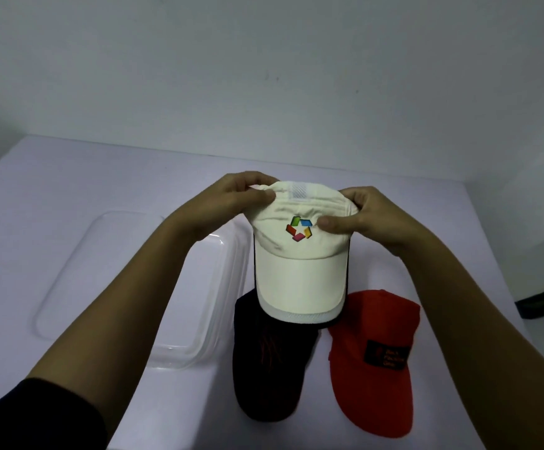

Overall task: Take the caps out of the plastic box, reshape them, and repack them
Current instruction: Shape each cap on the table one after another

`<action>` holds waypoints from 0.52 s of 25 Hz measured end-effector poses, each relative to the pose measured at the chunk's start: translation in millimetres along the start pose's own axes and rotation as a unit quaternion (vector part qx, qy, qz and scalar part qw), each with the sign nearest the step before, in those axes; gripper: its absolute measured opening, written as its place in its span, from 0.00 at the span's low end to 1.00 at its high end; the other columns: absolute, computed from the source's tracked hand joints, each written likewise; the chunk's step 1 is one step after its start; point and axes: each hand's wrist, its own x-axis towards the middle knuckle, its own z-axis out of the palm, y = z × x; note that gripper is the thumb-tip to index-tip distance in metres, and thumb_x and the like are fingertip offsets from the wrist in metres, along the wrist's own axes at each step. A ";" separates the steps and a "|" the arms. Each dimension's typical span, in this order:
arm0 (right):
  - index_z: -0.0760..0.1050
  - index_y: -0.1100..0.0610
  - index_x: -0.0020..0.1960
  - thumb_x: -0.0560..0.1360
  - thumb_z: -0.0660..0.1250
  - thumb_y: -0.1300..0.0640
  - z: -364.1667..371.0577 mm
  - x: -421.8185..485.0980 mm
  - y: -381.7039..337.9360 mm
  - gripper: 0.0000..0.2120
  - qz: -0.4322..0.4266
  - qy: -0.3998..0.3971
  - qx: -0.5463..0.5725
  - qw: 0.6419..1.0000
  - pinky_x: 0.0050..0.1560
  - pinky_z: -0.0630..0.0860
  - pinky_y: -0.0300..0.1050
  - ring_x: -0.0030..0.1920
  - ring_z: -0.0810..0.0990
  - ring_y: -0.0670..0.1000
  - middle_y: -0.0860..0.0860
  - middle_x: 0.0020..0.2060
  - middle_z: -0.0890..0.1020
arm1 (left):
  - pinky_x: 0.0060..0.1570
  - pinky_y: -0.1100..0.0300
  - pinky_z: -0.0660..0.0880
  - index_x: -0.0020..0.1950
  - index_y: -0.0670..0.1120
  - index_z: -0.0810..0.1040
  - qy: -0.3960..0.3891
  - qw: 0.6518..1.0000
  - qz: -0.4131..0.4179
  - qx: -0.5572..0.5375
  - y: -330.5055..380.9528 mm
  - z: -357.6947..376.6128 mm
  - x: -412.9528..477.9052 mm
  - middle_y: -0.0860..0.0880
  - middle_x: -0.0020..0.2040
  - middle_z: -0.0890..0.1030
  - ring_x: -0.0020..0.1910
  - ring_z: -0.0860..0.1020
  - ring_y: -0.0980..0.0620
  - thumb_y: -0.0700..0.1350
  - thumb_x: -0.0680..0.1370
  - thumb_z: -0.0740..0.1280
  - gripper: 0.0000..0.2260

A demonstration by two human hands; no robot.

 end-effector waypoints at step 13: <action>0.75 0.51 0.44 0.77 0.63 0.50 11.4 49.1 24.7 0.07 -0.006 0.121 0.015 0.993 0.46 0.77 0.39 0.44 0.80 0.45 0.46 0.42 0.81 | 0.36 0.58 0.70 0.38 0.41 0.77 0.149 0.980 0.073 0.114 -32.8 12.9 55.1 0.43 0.35 0.78 0.35 0.76 0.49 0.56 0.74 0.61 0.18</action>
